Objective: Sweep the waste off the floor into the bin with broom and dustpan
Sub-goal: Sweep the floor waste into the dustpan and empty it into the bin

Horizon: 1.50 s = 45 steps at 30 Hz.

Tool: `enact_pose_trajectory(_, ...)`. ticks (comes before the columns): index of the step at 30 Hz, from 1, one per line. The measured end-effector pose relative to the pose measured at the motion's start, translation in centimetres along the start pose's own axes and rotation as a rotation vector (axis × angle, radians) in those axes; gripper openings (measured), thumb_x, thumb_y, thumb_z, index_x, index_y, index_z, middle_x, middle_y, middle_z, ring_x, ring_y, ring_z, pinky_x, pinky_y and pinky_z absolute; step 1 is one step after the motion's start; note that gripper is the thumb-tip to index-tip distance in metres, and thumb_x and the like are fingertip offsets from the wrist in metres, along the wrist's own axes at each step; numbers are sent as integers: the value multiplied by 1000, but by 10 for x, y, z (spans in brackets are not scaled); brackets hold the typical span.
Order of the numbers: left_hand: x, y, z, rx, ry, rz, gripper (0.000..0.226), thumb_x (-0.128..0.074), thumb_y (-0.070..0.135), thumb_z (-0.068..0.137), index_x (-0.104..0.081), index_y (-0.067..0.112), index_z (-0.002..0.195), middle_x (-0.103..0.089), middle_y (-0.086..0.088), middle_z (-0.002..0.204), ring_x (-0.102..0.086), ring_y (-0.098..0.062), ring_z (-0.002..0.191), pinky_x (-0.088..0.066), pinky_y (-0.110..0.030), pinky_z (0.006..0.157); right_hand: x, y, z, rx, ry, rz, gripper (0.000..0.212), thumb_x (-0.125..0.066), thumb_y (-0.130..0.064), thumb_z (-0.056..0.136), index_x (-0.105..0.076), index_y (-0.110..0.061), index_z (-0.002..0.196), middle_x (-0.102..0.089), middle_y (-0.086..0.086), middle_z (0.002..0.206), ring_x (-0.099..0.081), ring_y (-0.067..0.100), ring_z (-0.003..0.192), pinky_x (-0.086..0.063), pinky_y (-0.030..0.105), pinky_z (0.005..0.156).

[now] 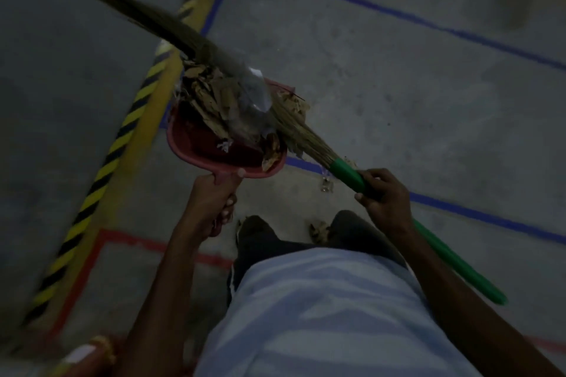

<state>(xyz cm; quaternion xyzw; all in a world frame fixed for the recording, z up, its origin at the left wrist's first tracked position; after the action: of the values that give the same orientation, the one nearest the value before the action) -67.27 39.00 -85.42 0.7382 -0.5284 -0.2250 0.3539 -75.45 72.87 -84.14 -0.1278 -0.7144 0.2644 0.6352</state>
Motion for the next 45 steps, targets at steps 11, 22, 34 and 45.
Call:
enact_pose_trajectory(11, -30, -89, -116, -5, 429, -363, 48, -74, 47, 87, -43, 18, 64, -37, -3, 52, -30, -15, 37, -26, -22, 46, -4, -18, -6, 385, -264, 113, 55, -83, -11, 74, -67, -9, 126, -66, 4, 114, -55, 12, 87, -40, 24, 72)
enact_pose_trajectory(22, -109, -187, -269, 26, 885, -662, 46, -72, 46, 91, -49, 10, 75, -38, -4, 52, -32, -14, 34, -29, -20, 43, 16, -34, -50, 862, -575, 115, 51, -79, -10, 75, -68, -10, 125, -68, 10, 112, -64, 29, 93, -52, 38, 76)
enact_pose_trajectory(34, -122, -298, -402, 43, 1194, -899, 45, -70, 49, 92, -49, 14, 72, -40, 0, 51, -34, -10, 36, -29, -19, 42, -49, -112, -166, 1177, -898, 7, 51, -71, -20, 75, -68, -11, 125, -67, 10, 112, -65, 30, 91, -51, 36, 74)
enact_pose_trajectory(45, -96, -493, -456, 226, 1151, -1186, 50, -74, 49, 88, -47, 14, 63, -42, 2, 46, -35, -11, 34, -30, -21, 44, -164, -121, -326, 1184, -1043, -325, 56, -64, -35, 74, -68, -15, 126, -66, 12, 115, -64, 34, 100, -49, 35, 78)
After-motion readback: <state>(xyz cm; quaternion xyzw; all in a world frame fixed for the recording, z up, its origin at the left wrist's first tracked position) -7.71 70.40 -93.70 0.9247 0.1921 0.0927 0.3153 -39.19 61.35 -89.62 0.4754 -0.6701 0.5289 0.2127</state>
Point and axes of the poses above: each hand's wrist, its own z-axis towards the middle knuckle, its own x-axis out of the back of the hand, y = z × x, the point moved 6 cm from there along z, towards the middle knuckle
